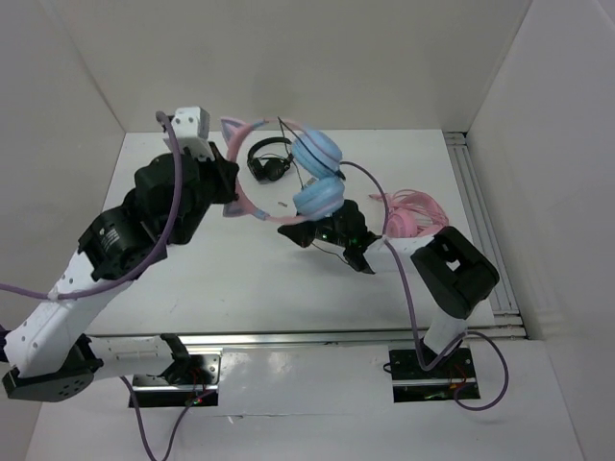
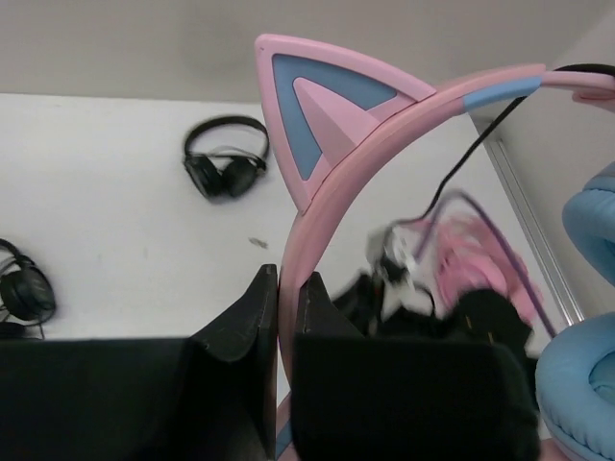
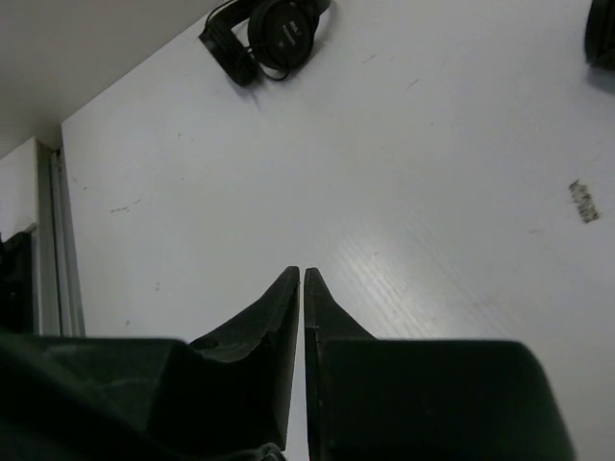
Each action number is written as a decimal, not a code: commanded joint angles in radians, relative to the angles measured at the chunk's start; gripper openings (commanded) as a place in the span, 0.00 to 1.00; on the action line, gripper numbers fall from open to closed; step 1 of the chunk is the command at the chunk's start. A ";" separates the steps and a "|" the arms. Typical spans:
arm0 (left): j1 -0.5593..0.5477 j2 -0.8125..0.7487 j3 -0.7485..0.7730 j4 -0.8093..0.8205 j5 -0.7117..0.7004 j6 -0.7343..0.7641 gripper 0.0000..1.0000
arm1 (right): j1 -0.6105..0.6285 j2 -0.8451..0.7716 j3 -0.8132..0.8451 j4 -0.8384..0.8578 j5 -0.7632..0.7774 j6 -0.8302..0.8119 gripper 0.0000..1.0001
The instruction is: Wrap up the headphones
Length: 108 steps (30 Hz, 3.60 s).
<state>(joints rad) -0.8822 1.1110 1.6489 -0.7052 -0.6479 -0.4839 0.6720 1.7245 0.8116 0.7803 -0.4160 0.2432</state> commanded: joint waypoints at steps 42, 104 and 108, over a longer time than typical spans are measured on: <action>0.356 0.348 -0.480 0.236 -0.012 0.320 0.00 | 0.328 -0.427 0.559 -0.857 0.893 -0.688 0.00; 0.391 0.184 0.281 0.035 0.070 -0.081 0.00 | 0.054 0.103 -0.060 0.281 -0.021 0.151 0.06; 0.425 0.184 0.255 0.035 0.079 -0.101 0.00 | 0.066 0.075 -0.095 0.293 -0.021 0.151 0.06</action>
<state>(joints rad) -0.4812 1.3296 1.8961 -0.8246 -0.5537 -0.5072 0.7200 1.8416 0.7429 0.9932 -0.4473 0.3985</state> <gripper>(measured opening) 0.131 0.056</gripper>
